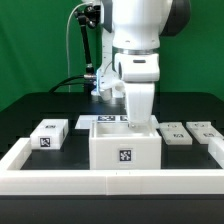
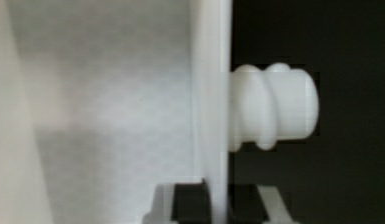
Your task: Assemble cabinet
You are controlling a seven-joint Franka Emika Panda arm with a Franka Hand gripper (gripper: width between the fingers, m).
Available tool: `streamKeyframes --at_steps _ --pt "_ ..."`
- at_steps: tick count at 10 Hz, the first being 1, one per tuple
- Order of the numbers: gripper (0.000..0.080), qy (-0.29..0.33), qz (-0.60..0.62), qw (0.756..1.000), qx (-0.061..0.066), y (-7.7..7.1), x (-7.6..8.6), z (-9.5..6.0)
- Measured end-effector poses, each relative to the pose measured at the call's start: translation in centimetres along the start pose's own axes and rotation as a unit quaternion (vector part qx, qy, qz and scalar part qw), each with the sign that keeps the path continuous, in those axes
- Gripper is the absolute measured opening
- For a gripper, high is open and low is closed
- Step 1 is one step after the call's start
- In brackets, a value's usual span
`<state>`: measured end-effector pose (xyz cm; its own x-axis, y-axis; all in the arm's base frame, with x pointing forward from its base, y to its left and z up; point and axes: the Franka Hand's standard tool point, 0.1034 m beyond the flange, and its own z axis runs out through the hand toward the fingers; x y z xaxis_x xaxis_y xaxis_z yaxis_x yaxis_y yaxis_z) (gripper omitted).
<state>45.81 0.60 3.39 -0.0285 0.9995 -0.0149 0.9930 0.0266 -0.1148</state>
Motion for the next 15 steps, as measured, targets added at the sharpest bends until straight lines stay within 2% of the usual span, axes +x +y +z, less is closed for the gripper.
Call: streamKeyframes --at_steps 4,7,9,11,14,15 --pt "0.0038 0.008 0.0 1.0 -0.009 2.0 4.0 -0.1" --pt "0.0038 0.013 0.011 1.0 -0.014 2.5 6.3 -0.1" --pt "0.0038 0.016 0.012 1.0 -0.02 3.5 8.1 -0.3" --pt "0.0037 0.018 0.002 0.999 -0.029 4.8 9.3 -0.5" --pt "0.0037 0.021 -0.002 0.999 -0.036 6.2 10.2 -0.7" --pt "0.0037 0.02 0.0 0.999 -0.031 6.1 10.1 -0.7"
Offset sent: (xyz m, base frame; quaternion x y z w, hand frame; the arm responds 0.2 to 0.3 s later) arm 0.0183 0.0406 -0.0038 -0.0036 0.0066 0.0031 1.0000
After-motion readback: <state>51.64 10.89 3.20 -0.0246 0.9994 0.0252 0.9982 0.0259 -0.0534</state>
